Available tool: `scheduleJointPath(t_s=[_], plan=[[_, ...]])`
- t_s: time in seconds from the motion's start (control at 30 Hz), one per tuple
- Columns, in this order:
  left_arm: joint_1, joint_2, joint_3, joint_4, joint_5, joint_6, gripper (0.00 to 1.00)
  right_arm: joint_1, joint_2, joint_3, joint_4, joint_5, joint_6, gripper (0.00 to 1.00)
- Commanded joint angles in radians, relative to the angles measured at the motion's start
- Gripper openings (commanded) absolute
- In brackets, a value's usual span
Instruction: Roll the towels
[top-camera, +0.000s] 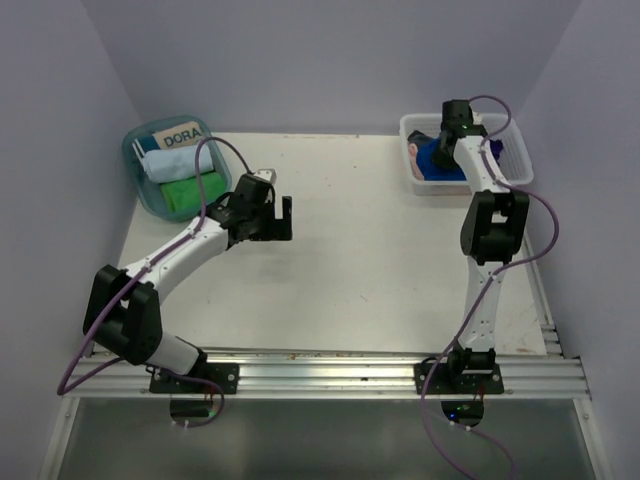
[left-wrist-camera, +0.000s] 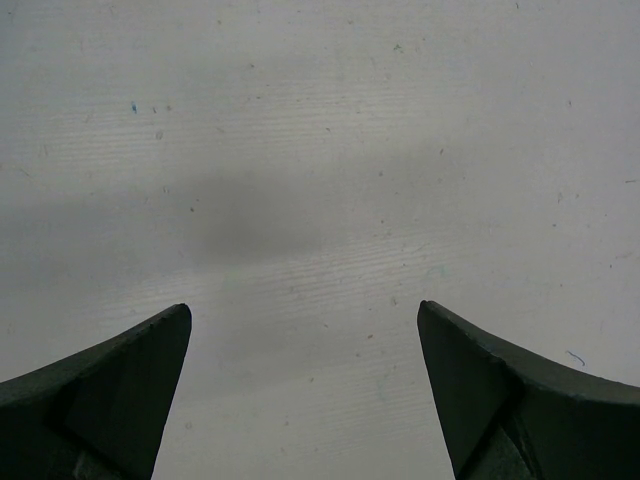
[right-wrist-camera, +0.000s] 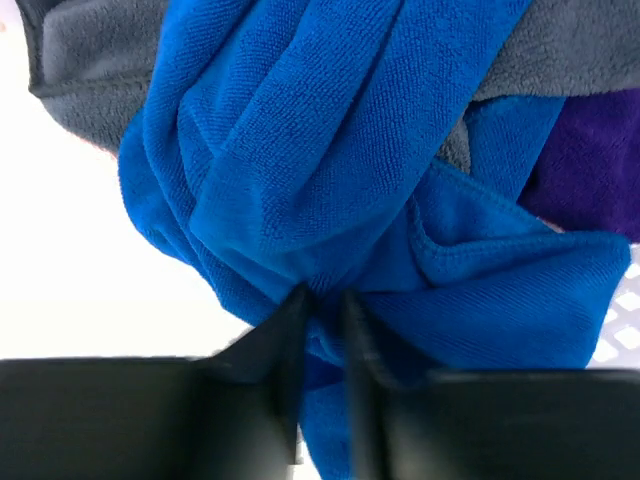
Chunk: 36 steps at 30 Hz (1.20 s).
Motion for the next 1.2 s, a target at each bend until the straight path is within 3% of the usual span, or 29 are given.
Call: scheduleJointPath(t_s=[0.0,0.07,0.1,0.37,0.6,0.97,1.17], plan=[[-0.004,-0.039,0.022,-0.014,0.004,-0.01,1.0,-0.001,-0.053,0.024,-0.005,-0.028,0.019,0.17],[-0.004,-0.042,0.021,-0.014,0.004,-0.011,1.0,-0.001,-0.116,-0.019,0.019,-0.018,0.019,0.01],[-0.002,-0.042,0.021,-0.014,0.005,-0.01,1.0,0.001,-0.134,-0.025,0.022,-0.007,0.019,0.0],[-0.004,-0.043,0.051,-0.025,-0.004,0.008,1.0,-0.001,-0.407,-0.097,0.08,-0.008,0.003,0.0],[-0.002,-0.056,0.119,-0.057,-0.022,0.027,1.0,0.001,-0.589,-0.028,0.091,-0.08,-0.009,0.0],[-0.001,-0.057,0.242,-0.098,-0.082,0.056,1.0,0.014,-0.775,0.045,0.131,-0.355,-0.003,0.0],[0.001,-0.02,0.28,-0.097,-0.078,0.078,1.0,0.033,-0.774,0.021,0.117,-0.303,-0.033,0.0]])
